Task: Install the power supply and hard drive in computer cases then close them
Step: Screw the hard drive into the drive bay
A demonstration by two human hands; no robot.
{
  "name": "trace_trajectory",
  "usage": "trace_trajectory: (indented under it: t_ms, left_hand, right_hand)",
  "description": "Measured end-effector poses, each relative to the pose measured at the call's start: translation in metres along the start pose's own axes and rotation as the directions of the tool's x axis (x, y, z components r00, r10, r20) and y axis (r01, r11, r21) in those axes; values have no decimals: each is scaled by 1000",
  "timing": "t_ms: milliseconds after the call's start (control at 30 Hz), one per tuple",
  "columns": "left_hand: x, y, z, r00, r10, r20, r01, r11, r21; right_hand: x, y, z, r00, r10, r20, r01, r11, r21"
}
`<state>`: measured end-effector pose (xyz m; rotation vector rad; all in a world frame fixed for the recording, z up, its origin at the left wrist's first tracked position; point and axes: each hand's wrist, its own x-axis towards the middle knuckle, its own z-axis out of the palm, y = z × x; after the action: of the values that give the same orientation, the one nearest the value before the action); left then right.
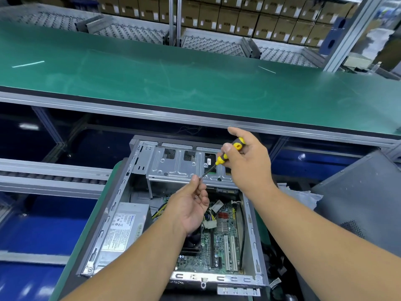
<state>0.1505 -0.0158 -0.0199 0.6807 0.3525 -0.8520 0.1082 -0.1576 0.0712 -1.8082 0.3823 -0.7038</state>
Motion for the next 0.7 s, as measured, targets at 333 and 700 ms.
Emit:
trace_trajectory:
  t_ms: [333, 700]
  left_hand:
    - [-7, 0, 7, 994, -41, 99, 52, 993, -108]
    - [-8, -1, 9, 984, -69, 162, 74, 997, -26]
  right_hand:
    - [-18, 2, -12, 996, 49, -80, -36, 986, 161]
    - [-28, -3, -26, 999, -40, 11, 39, 997, 68]
